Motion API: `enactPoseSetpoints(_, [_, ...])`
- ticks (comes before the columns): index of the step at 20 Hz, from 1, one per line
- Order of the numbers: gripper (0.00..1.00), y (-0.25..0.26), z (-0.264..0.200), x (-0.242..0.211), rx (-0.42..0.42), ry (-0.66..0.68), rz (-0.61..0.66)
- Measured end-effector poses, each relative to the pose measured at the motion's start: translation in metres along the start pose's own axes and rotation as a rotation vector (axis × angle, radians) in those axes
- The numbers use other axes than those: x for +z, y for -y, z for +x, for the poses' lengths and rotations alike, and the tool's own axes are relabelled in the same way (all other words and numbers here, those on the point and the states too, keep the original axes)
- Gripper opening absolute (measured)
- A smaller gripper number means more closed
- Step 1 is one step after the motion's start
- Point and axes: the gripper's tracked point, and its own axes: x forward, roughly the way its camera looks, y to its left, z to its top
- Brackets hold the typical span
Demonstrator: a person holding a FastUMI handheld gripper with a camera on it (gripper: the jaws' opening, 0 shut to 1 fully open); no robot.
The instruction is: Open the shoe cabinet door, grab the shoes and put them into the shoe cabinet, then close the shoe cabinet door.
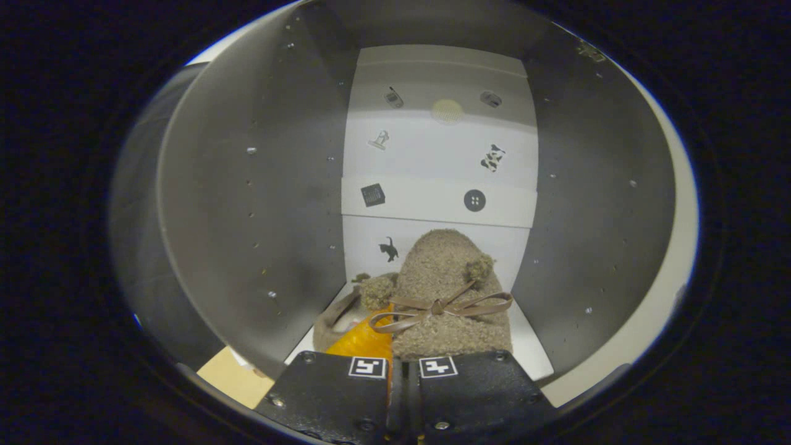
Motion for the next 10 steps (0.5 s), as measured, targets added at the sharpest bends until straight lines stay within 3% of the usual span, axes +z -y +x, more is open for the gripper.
enactPoseSetpoints(10, [0.07, 0.042, 0.080, -0.046, -0.036, -0.168, 0.064])
